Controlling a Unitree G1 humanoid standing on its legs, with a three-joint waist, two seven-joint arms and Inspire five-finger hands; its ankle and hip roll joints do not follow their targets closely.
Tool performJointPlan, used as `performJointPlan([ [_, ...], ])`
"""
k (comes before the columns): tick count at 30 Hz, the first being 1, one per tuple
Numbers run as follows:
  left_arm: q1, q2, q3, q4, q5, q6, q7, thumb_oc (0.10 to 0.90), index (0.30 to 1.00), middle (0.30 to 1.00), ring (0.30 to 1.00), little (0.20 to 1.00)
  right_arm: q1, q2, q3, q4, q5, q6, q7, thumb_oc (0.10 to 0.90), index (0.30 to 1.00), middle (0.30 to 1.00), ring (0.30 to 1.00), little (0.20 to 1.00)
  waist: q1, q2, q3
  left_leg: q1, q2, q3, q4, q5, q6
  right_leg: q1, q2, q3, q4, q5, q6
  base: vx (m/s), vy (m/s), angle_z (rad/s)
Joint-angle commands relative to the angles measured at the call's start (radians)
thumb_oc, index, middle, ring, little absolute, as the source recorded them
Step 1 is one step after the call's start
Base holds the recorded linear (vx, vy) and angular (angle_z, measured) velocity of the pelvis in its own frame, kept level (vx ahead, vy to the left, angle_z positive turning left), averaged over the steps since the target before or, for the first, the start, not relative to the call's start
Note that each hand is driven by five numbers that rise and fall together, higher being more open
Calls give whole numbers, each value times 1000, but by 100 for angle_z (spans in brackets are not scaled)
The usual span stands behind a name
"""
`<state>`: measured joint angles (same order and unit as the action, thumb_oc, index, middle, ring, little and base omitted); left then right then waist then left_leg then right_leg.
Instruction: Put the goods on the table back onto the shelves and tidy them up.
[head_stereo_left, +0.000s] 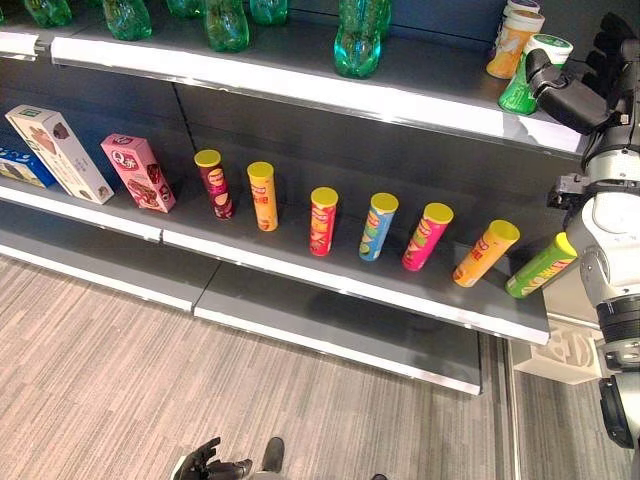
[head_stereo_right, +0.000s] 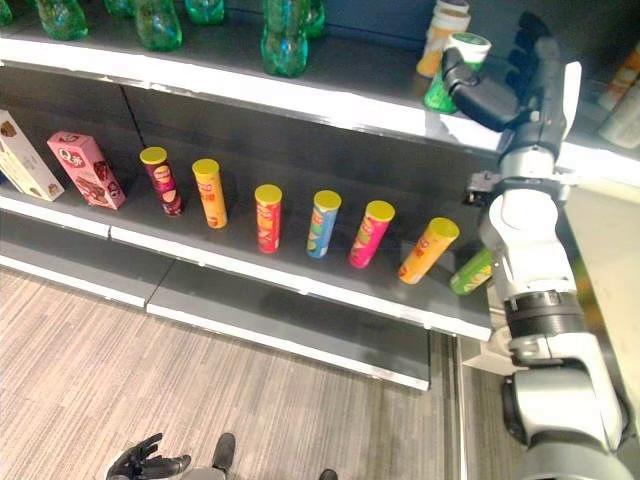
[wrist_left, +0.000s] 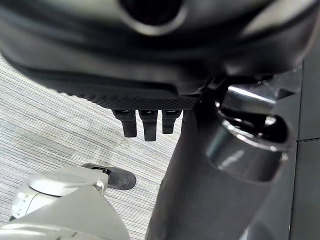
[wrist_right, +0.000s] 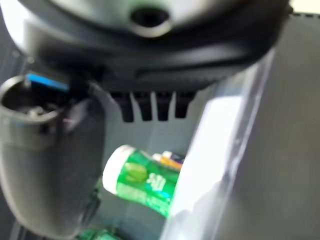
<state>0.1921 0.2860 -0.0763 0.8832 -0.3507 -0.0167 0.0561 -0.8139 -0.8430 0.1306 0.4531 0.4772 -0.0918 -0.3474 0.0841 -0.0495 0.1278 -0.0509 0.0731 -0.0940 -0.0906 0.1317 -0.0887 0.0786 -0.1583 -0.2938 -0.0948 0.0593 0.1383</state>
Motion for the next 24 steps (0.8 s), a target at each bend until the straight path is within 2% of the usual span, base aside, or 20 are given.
performJointPlan([
  [1, -28, 39, -23, -9, 9, -30, 23, 800, 900, 900, 900, 900, -133, -45, 35, -59, 10, -65, 8, 800, 900, 900, 900, 900, 20, -27, -21, 86, 35, 102, 3, -165, -20, 24, -53, -8, 8, -36, 57, 0, 0, 0],
  [15, -34, 43, -30, -4, -2, -28, 35, 800, 900, 900, 900, 900, -216, 18, 66, 4, 52, -65, -9, 800, 900, 900, 900, 900, 29, -30, -22, 86, 32, 107, 3, -167, -19, 22, -57, -9, 8, -32, 58, 0, 0, 0],
  [24, -46, 49, -32, 11, -5, -30, 40, 800, 900, 900, 900, 900, -264, 64, 122, 38, -43, -16, -11, 800, 900, 900, 900, 900, 38, -22, -20, 89, 29, 103, 3, -167, -17, 28, -61, -15, 10, -31, 58, 0, 0, 0],
])
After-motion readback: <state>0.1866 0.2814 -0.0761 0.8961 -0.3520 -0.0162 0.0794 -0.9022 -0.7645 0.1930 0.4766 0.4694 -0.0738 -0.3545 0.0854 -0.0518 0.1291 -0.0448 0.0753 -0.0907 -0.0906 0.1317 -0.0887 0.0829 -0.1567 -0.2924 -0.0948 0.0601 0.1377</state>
